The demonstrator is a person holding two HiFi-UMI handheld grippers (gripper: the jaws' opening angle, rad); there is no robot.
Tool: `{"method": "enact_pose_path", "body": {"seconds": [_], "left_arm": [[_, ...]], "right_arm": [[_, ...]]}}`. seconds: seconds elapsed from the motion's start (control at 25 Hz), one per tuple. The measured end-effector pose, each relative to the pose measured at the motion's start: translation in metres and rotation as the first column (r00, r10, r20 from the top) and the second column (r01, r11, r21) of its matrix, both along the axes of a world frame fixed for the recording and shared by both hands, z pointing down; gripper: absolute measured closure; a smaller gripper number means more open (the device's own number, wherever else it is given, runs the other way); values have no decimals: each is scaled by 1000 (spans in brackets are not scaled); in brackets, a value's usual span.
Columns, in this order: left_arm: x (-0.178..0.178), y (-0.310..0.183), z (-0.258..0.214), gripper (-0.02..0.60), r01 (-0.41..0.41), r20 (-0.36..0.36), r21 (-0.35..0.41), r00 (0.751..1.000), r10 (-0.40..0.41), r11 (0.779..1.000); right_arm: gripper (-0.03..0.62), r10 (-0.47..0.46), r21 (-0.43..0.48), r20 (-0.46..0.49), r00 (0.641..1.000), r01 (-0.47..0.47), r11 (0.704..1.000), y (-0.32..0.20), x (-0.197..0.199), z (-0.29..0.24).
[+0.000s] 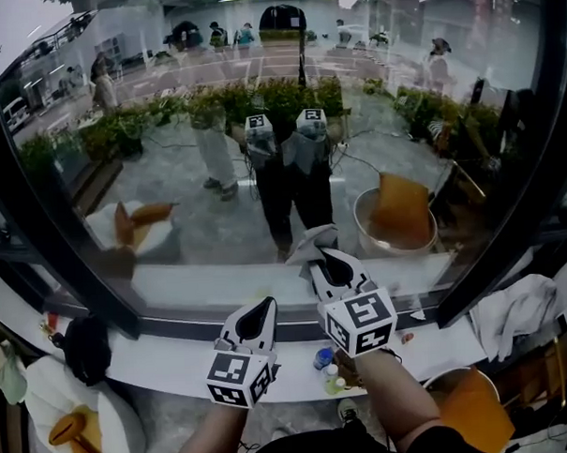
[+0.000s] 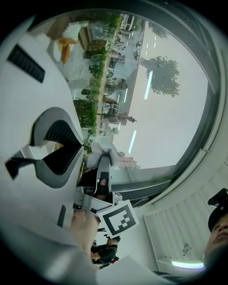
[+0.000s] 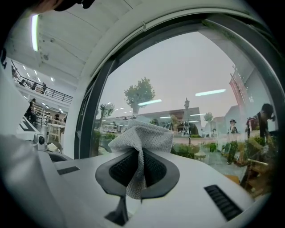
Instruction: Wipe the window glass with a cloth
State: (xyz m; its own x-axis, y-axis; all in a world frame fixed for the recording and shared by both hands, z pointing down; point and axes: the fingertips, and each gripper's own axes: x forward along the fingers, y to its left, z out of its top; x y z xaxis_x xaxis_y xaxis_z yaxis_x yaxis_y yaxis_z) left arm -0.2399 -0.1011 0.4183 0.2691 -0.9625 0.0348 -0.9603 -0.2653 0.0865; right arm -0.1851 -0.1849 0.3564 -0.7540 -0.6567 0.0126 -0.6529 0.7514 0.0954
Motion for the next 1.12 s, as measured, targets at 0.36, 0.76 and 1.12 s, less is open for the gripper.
{"method": "enact_pose_path", "body": {"seconds": [0.36, 0.76, 1.12], "left_arm": [[9, -40, -1, 574, 71, 12, 7, 997, -71, 997], [22, -77, 4, 574, 87, 36, -35, 996, -85, 996], [23, -102, 2, 574, 102, 48, -69, 994, -99, 992]], "right_arm": [[554, -55, -2, -15, 998, 55, 998, -54, -8, -7], [554, -55, -43, -9, 998, 54, 998, -110, -3, 3], [554, -60, -61, -8, 998, 60, 996, -144, -8, 6]]}}
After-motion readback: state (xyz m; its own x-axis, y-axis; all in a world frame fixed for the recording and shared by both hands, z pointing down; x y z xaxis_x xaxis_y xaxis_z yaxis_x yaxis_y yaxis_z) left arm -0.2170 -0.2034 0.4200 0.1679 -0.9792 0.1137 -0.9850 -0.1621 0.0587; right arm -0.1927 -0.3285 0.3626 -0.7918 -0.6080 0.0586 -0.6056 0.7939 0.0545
